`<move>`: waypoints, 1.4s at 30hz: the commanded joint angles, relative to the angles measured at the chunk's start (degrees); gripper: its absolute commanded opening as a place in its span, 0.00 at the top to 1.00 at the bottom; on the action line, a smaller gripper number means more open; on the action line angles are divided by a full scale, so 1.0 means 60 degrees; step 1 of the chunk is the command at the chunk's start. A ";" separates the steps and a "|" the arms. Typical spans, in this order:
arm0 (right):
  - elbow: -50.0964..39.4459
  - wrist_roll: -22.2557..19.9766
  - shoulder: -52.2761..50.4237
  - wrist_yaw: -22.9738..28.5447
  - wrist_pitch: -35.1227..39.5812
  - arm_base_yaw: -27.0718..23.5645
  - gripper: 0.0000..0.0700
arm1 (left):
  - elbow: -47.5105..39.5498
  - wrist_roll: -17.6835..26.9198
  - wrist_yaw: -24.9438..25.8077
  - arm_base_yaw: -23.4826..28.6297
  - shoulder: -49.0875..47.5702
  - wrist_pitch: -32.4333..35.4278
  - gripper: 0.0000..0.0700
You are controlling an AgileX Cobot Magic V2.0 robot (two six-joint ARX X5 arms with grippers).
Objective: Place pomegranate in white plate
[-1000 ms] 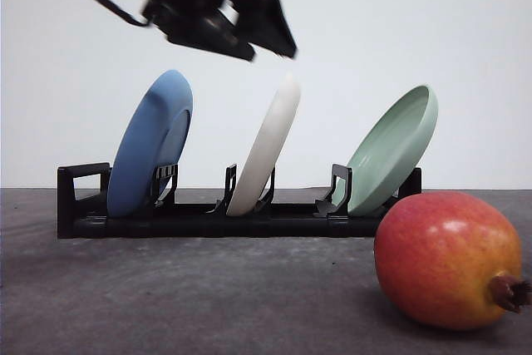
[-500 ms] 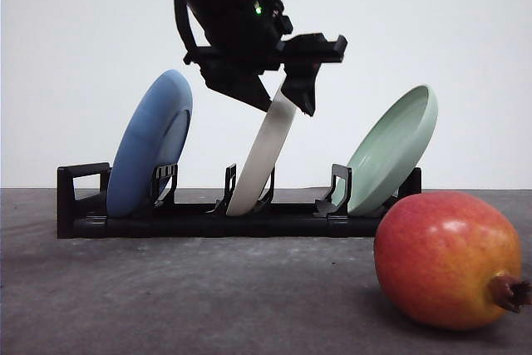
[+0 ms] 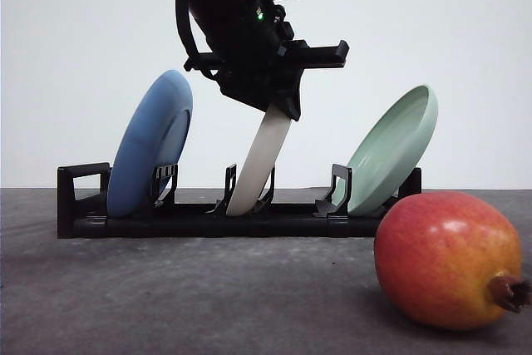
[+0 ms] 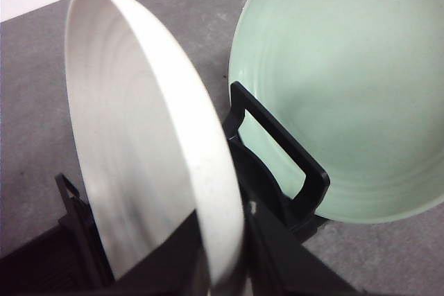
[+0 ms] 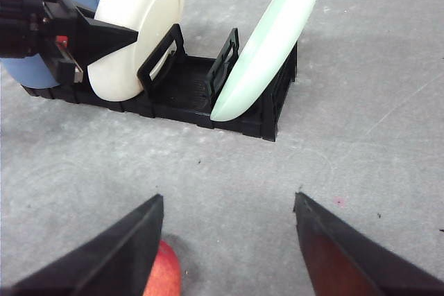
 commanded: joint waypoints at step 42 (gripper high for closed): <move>0.0160 0.0029 0.0029 0.0047 0.0117 0.0036 0.45 | -0.3099 -0.1115 0.2462 -0.0472 -0.7555 -0.1330 0.99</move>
